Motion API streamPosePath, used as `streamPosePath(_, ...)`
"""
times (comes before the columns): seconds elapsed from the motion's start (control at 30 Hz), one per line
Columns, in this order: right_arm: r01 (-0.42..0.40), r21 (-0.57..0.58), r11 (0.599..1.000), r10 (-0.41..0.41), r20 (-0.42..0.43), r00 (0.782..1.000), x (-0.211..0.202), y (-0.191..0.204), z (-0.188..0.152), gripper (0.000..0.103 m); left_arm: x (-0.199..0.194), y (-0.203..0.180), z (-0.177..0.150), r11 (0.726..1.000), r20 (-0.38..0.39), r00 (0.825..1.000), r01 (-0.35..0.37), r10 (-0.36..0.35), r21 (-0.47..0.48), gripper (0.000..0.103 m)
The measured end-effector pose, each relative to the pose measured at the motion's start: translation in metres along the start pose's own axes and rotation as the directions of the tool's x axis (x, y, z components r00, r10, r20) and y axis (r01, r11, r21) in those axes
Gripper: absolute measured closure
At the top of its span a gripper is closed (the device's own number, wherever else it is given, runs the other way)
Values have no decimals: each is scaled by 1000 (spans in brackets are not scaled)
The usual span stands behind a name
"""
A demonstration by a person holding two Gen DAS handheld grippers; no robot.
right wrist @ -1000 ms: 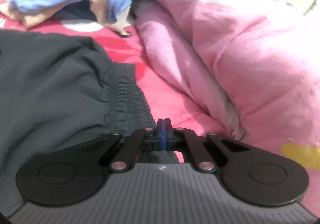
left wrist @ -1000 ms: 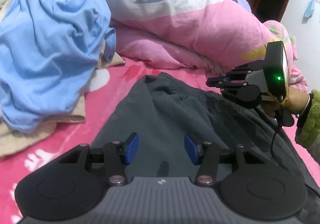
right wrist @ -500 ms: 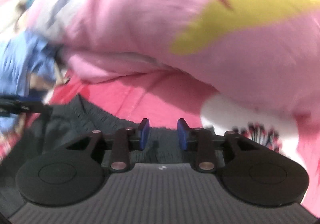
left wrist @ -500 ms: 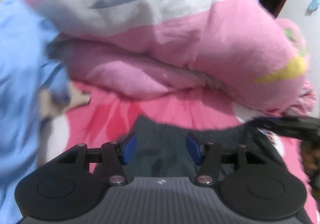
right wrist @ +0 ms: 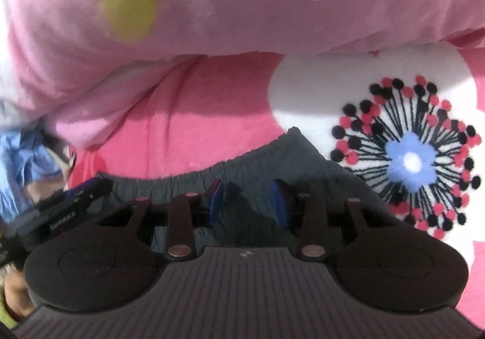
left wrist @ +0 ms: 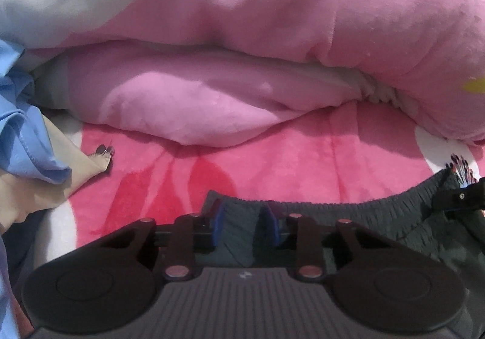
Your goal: Fold clothes
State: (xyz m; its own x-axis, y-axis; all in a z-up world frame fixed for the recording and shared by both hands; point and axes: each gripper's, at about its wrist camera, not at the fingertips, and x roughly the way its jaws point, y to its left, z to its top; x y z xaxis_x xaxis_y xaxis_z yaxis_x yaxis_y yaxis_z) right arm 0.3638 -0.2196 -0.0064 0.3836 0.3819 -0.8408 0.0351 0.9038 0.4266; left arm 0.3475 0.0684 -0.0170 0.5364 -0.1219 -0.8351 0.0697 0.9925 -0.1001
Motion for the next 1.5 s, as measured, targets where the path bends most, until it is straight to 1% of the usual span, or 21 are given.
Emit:
streamPosePath(0.03, -1, 7, 1000, 0, 1, 1000, 1, -1, 2, 69, 1, 1, 1, 1000, 4, 1000, -6, 6, -6, 83)
streamPosePath(0.07, 4, 5, 1000, -4, 1, 1000, 3, 0, 3, 74, 2, 2, 1, 1000, 8, 1000, -11, 12, -12, 90)
streamPosePath(0.1, 17, -5, 1000, -17, 3, 1000, 5, 1, 2, 78, 4, 4, 2, 1000, 12, 1000, -17, 18, -18, 91)
streamPosePath(0.17, 46, -42, 998, -45, 20, 999, 7, 5, 0, 96, 4, 6, -1, 1000, 27, 999, -17, 17, -22, 94)
streamPosePath(0.23, 65, -71, 995, -61, 45, 997, 6, 7, -4, 101, 2, 5, -4, 1000, 45, 999, -21, 21, -12, 96)
streamPosePath(0.33, 64, -96, 993, -55, 96, 994, -4, 9, -12, 102, -3, 5, -6, 1000, 67, 998, -8, 9, -14, 103)
streamPosePath(0.5, 42, -127, 991, -19, 179, 984, -27, 8, -17, 103, -21, 19, -2, 997, 130, 991, 44, -34, -69, 103)
streamPosePath(0.73, 40, -152, 988, -3, 232, 973, -26, 7, -14, 103, -18, 25, -1, 993, 141, 988, 70, -57, -94, 103)
streamPosePath(0.8, 59, -175, 983, -18, 231, 973, -22, 6, -13, 103, -18, 26, -2, 989, 136, 984, 125, -113, -84, 100)
streamPosePath(0.83, 62, -217, 974, -14, 220, 975, -20, 9, -15, 100, -21, 25, -4, 987, 139, 981, 146, -136, -66, 98)
streamPosePath(0.9, 71, -304, 950, -6, 211, 978, -21, 17, -20, 98, -28, 21, -8, 985, 152, 974, 170, -166, -8, 88)
streamPosePath(0.93, 85, -363, 928, -1, 225, 974, -25, 23, -25, 96, -32, 17, -11, 987, 162, 973, 159, -162, 34, 80)
streamPosePath(0.97, 97, -439, 893, 14, 243, 970, -30, 30, -32, 91, -36, 15, -14, 987, 174, 973, 140, -151, 72, 75)
streamPosePath(1.03, 92, -575, 813, 78, 263, 962, -39, 43, -46, 81, -41, 14, -19, 986, 181, 975, 109, -130, 124, 74)
streamPosePath(1.1, 84, -712, 698, 141, 252, 957, -39, 60, -61, 75, -39, 15, -21, 985, 167, 977, 111, -132, 131, 74)
streamPosePath(1.17, 62, -808, 586, 170, 198, 965, -29, 78, -72, 73, -36, 19, -23, 986, 153, 979, 113, -131, 121, 73)
streamPosePath(1.23, 44, -873, 485, 159, 138, 978, -13, 95, -81, 73, -31, 23, -26, 989, 140, 983, 107, -121, 103, 73)
streamPosePath(1.27, 58, -899, 434, 139, 130, 982, -3, 103, -85, 73, -29, 25, -27, 990, 134, 984, 109, -121, 94, 72)
streamPosePath(1.33, 79, -924, 375, 110, 129, 985, 9, 111, -88, 73, -26, 30, -30, 990, 127, 984, 113, -123, 84, 70)
streamPosePath(1.43, 46, -944, 326, 84, 78, 993, 21, 119, -86, 72, -24, 32, -34, 989, 138, 984, 103, -116, 103, 64)
streamPosePath(1.5, 36, -958, 285, 62, 56, 997, 26, 121, -86, 71, -24, 34, -36, 989, 145, 983, 98, -114, 115, 63)
